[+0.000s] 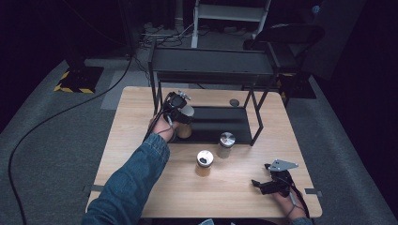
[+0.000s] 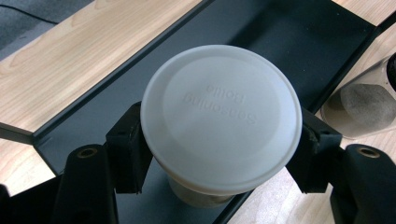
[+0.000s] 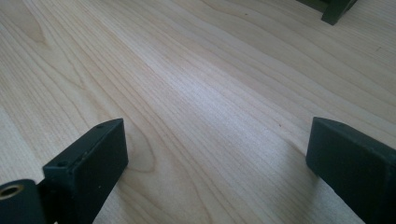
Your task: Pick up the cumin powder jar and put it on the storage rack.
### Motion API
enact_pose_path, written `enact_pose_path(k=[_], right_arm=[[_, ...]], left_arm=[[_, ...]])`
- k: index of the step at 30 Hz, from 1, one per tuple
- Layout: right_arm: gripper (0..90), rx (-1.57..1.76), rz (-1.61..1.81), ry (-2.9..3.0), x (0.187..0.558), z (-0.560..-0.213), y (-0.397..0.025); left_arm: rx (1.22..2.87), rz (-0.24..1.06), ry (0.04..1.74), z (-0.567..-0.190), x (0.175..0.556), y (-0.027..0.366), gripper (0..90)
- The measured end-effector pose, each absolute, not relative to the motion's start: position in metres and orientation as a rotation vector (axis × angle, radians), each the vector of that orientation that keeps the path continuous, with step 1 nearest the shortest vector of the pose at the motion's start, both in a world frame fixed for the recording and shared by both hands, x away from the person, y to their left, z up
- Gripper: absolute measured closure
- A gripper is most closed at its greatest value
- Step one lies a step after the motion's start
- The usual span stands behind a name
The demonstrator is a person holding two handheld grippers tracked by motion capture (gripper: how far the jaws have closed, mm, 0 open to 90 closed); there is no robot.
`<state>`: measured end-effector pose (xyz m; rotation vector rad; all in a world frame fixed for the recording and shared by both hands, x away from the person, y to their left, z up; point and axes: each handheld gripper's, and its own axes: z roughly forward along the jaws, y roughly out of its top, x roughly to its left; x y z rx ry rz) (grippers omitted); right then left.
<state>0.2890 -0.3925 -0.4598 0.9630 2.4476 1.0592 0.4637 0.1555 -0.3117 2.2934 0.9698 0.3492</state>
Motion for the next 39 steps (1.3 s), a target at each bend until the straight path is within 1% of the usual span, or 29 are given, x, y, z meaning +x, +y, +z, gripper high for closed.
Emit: enact_pose_path(k=[10,18,19,21,25,30,36,39], right_arm=[[5.2,0.963,1.058,2.447,0.289,-0.46,-0.392],[5.2,0.964,1.058,2.446,0.289,-0.46,-0.392],[5.3,0.964,1.058,2.446,0.289,-0.46,-0.392],[5.3,0.964,1.058,2.446,0.289,-0.46,-0.392],[5.3,0.964,1.058,2.446,0.289,-0.46,-0.392],[5.2,0.964,1.058,2.446,0.289,-0.46,-0.392],[5.2,0.964,1.058,2.447,0.289,-0.46,-0.392],[5.2,0.964,1.058,2.447,0.289,-0.46,-0.392]], left_arm=[[2.302,0.346,0.977,-0.315,0.465,0.151,33.4],[2.32,0.329,0.988,-0.313,0.466,0.157,32.7],[2.321,0.338,0.997,-0.313,0.464,0.155,30.9],[2.318,0.341,1.002,-0.311,0.462,0.156,23.2],[2.289,0.355,0.991,-0.306,0.451,0.161,17.9],[2.257,0.368,0.958,-0.299,0.43,0.172,16.0],[2.24,0.396,0.919,-0.29,0.399,0.186,16.0],[2.205,0.421,0.905,-0.288,0.38,0.197,15.8]])
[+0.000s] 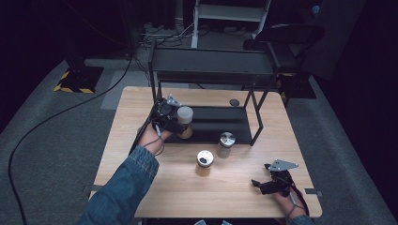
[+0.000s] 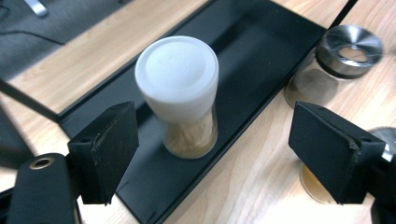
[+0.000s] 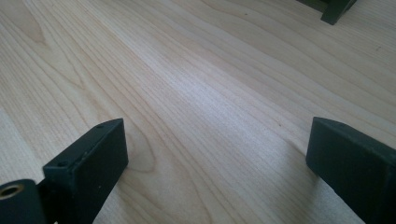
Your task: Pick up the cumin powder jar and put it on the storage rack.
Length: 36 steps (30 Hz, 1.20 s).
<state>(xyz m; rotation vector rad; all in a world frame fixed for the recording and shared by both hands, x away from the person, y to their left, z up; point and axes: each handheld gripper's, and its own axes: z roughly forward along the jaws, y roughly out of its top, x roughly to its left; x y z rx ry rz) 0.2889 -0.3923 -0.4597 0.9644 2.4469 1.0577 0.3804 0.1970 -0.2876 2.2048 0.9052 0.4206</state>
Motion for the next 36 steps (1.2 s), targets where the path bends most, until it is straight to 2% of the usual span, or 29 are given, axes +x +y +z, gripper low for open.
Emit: enact_pose_path(k=[12,27,36], right_arm=[[5.2,0.955,1.061,2.452,0.29,-0.46,-0.393],[5.2,0.955,1.061,2.452,0.29,-0.46,-0.393],[5.2,0.955,1.061,2.452,0.29,-0.46,-0.393]], left_arm=[[2.159,0.392,0.879,-0.301,0.334,0.234,13.7],[2.153,0.348,0.889,-0.359,0.299,0.258,13.7],[2.169,0.327,0.932,-0.394,0.286,0.256,13.9]])
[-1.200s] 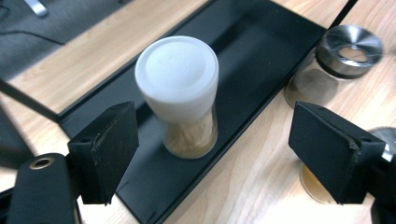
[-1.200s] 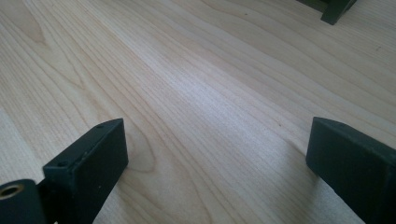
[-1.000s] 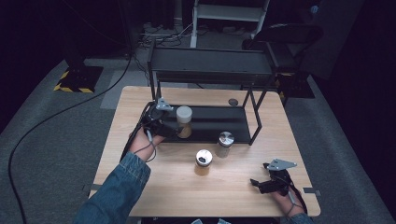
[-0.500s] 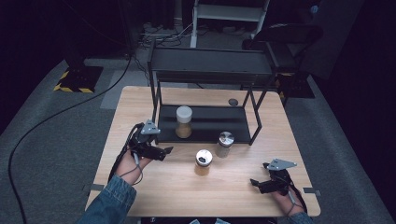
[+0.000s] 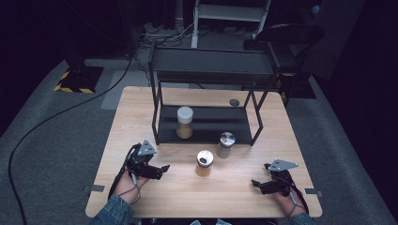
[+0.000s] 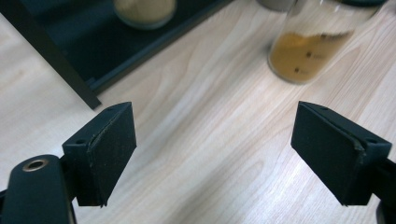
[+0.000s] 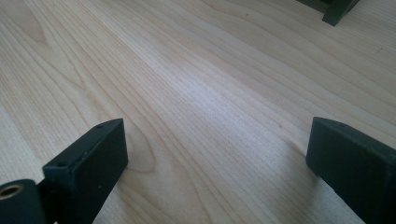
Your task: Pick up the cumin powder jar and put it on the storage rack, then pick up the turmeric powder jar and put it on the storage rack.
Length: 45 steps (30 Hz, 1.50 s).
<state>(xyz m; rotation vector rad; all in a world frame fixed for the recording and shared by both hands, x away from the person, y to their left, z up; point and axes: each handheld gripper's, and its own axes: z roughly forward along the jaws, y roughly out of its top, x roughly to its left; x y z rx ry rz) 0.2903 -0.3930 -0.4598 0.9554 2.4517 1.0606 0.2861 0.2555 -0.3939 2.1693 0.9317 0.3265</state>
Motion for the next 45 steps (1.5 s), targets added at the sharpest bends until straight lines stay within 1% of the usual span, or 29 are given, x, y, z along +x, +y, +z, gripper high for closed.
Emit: enact_pose_path(k=[8,13,19,24,26,29,40,45], right_arm=[[5.2,0.955,1.061,2.452,0.29,-0.46,-0.393],[5.2,0.955,1.061,2.452,0.29,-0.46,-0.393],[5.2,0.955,1.061,2.452,0.29,-0.46,-0.393],[5.2,0.955,1.061,2.451,0.29,-0.46,-0.393],[5.2,0.955,1.06,2.452,0.29,-0.46,-0.393],[5.2,0.955,1.061,2.452,0.29,-0.46,-0.393],[5.2,0.955,1.061,2.452,0.291,-0.46,-0.393],[5.7,0.988,1.05,2.431,0.288,-0.46,-0.386]], left_arm=[[2.207,0.27,0.959,-0.413,0.29,0.252,14.0],[2.245,0.27,0.969,-0.422,0.29,0.249,13.5],[2.268,0.226,0.985,-0.431,0.294,0.246,13.4],[2.298,0.283,0.954,-0.436,0.289,0.239,9.4],[2.3,0.326,0.894,-0.443,0.283,0.238,5.6],[2.255,0.335,0.852,-0.454,0.28,0.245,0.6],[2.253,0.335,0.855,-0.454,0.28,0.245,0.6],[2.251,0.339,0.865,-0.454,0.279,0.244,0.6]])
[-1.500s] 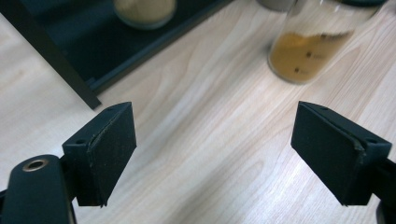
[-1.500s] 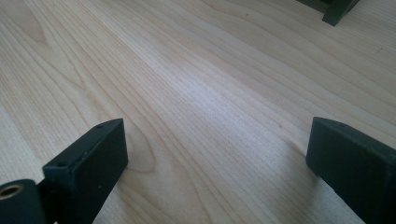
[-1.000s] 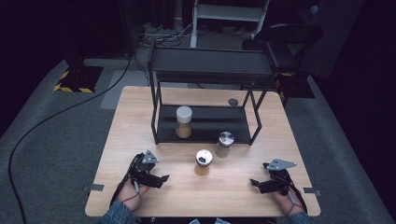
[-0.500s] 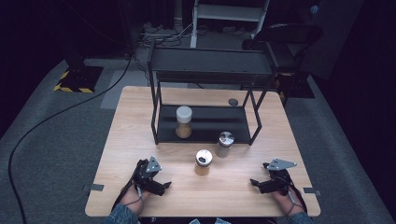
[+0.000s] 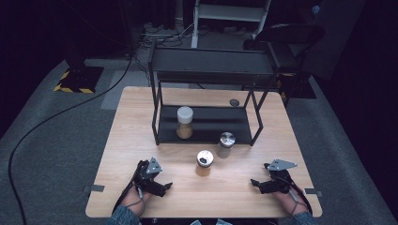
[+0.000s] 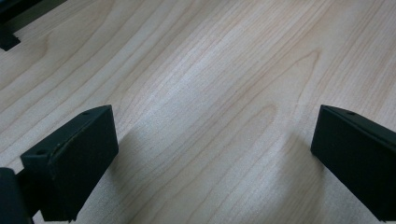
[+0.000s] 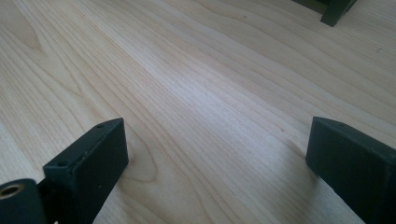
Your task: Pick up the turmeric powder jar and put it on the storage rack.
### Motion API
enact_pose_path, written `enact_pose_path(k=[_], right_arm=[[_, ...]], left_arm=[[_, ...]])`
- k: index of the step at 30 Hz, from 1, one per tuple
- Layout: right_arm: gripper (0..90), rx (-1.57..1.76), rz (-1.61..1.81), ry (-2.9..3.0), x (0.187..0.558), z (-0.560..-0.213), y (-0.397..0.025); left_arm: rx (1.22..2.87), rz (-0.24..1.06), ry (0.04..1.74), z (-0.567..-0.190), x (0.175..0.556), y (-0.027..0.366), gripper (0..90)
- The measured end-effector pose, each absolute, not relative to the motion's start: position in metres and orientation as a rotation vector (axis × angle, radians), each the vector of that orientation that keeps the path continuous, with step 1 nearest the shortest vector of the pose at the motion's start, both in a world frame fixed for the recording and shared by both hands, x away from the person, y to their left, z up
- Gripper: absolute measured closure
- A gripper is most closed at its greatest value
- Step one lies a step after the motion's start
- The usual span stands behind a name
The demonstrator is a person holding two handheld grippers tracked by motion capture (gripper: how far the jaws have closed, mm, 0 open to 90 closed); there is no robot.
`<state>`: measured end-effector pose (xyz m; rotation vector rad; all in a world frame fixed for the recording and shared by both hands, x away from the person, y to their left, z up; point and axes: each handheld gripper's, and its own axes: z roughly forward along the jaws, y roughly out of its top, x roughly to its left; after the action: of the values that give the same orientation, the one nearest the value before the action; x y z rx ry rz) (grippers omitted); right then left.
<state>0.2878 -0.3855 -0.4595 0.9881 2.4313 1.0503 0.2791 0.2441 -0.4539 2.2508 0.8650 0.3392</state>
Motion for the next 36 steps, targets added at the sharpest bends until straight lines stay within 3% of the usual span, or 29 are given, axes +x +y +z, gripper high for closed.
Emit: enact_pose_path(k=[14,36], right_arm=[[5.6,0.974,1.022,2.481,0.293,-0.446,-0.381],[5.0,0.882,1.109,2.467,0.286,-0.378,-0.375]], left_arm=[[2.251,0.34,0.867,-0.454,0.279,0.244,0.6],[2.249,0.34,0.869,-0.454,0.279,0.245,0.6]])
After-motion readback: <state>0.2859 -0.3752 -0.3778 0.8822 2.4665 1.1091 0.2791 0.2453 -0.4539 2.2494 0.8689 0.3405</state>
